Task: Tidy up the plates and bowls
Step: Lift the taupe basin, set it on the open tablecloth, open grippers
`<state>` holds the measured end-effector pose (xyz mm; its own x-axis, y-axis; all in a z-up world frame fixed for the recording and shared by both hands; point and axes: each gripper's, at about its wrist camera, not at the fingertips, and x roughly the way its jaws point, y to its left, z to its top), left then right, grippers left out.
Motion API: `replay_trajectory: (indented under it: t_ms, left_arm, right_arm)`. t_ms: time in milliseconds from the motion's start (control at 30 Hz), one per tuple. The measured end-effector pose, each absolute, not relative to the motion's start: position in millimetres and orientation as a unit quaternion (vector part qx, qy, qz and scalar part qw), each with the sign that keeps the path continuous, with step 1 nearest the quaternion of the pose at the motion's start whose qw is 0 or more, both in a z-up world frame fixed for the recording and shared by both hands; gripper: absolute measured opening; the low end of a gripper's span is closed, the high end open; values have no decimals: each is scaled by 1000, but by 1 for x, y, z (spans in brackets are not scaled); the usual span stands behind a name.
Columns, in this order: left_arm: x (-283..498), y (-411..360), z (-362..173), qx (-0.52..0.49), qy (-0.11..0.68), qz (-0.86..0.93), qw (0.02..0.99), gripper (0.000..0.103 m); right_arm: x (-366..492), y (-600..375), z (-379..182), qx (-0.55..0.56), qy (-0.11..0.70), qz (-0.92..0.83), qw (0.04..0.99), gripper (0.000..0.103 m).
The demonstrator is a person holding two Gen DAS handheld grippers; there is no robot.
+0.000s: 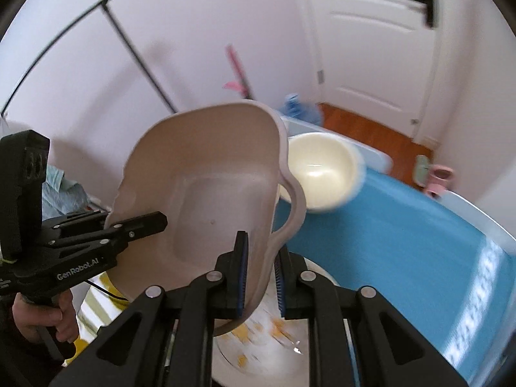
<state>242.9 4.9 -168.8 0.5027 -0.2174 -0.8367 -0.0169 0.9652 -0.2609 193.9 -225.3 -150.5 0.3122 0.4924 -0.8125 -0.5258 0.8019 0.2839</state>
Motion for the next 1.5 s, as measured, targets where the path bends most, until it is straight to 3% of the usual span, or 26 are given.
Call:
replay_trajectory:
  t_ms: [300,600,1167,1200,1267,1300,1333,1467,1500]
  left_arm:
    - [230,-144,-178,-71,515,-166,838,13]
    - [225,-254,-244,-44,558,-227,797,13]
    - [229,-300,-297,28,573,-227,787,15]
    - [229,-302,-298,32,574,-226,786,19]
    - [228,-304,-298,40,576,-224,785,40]
    - [228,-305,-298,43,574,-222,787,63]
    - [226,-304,-295,45,565,-221,794,76]
    - [225,-304,-288,53,551,-225,802,78]
    - [225,-304,-289,56,551,-225,802,78]
  right_arm:
    - [145,-374,-154,27,502,207,839,14]
    - [126,-478,-209,61,535,134,832,14]
    - [117,-523,-272,110,554,116,817,14]
    - [118,-523,-273,114,556,120,814,14]
    - [120,-523,-274,117,559,125,811,14]
    - [120,-523,-274,118,559,125,811,14]
    - [121,-523,-275,118,560,124,810,14]
    - [121,-526,-277,129,560,115,810,16]
    - [122,-527,-277,131,560,112,810,22]
